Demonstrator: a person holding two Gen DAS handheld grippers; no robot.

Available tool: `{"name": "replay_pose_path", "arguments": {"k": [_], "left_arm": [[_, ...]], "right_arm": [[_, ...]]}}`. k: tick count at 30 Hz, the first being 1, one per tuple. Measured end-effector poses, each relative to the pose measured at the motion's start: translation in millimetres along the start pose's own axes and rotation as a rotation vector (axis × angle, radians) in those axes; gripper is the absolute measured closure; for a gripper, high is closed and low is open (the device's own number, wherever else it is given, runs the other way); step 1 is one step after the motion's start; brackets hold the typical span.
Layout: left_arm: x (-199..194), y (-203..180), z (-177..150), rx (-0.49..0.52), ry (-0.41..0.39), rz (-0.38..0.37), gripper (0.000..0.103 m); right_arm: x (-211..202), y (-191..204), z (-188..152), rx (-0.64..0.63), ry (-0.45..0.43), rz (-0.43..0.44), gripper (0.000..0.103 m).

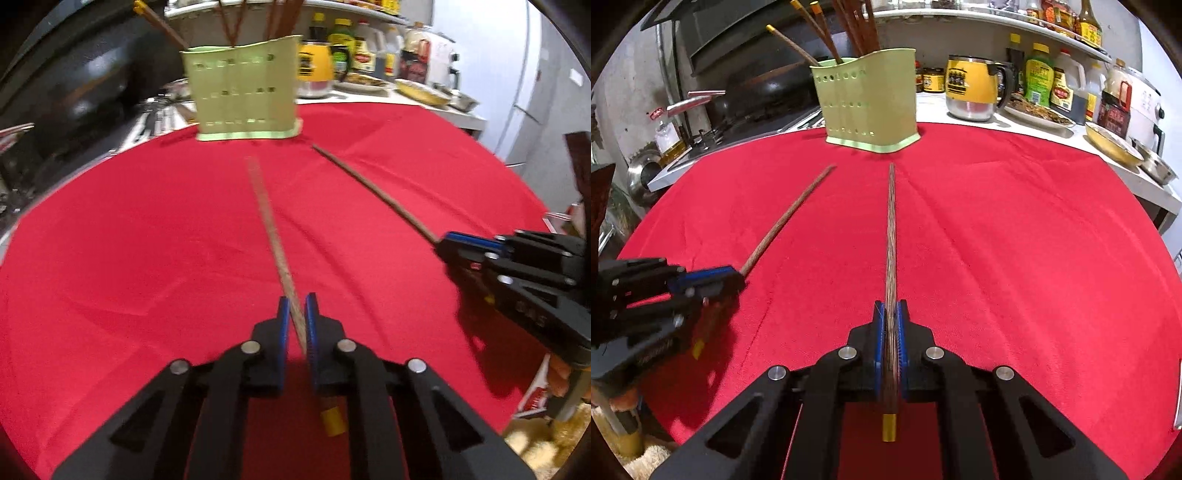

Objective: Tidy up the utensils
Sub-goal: 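Close the right tool on a brown chopstick while the left tool grasps the other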

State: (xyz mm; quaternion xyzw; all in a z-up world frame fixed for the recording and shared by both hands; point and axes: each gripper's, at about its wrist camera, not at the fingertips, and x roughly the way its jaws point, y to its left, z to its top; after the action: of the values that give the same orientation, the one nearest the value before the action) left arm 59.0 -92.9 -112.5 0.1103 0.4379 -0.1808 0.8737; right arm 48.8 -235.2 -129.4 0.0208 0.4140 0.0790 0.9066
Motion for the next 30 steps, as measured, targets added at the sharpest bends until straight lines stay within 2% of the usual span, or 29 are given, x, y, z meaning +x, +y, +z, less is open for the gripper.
{"name": "replay_pose_path", "arguments": {"k": [2, 4, 8, 10, 12, 13, 18, 25, 30], "left_arm": [[1, 12, 1, 0.003, 0.0, 0.08, 0.096], [2, 22, 2, 0.01, -0.002, 0.114, 0.096], [-2, 38, -2, -0.024, -0.008, 0.076, 0.096], [-7, 41, -8, -0.029, -0.019, 0.071, 0.089], [-11, 41, -14, -0.039, -0.024, 0.055, 0.068], [-14, 42, -19, -0.049, -0.027, 0.044, 0.065], [-24, 42, -34, -0.065, -0.037, 0.035, 0.065], [-33, 38, -49, -0.055, -0.054, 0.039, 0.063], [-37, 35, -55, -0.039, -0.062, 0.041, 0.06]], "right_arm": [[2, 5, 1, -0.007, -0.002, 0.009, 0.096], [3, 9, 2, -0.019, -0.004, 0.007, 0.096], [3, 11, 1, -0.034, -0.007, 0.016, 0.094], [1, 10, -2, -0.036, -0.01, 0.032, 0.091], [-4, 9, -8, -0.046, -0.014, 0.048, 0.088], [-6, 9, -11, -0.055, -0.017, 0.05, 0.087], [-20, 14, -28, -0.106, -0.032, 0.035, 0.086], [-32, 16, -44, -0.101, -0.048, 0.027, 0.085], [-35, 18, -48, -0.108, -0.053, 0.026, 0.081]]}}
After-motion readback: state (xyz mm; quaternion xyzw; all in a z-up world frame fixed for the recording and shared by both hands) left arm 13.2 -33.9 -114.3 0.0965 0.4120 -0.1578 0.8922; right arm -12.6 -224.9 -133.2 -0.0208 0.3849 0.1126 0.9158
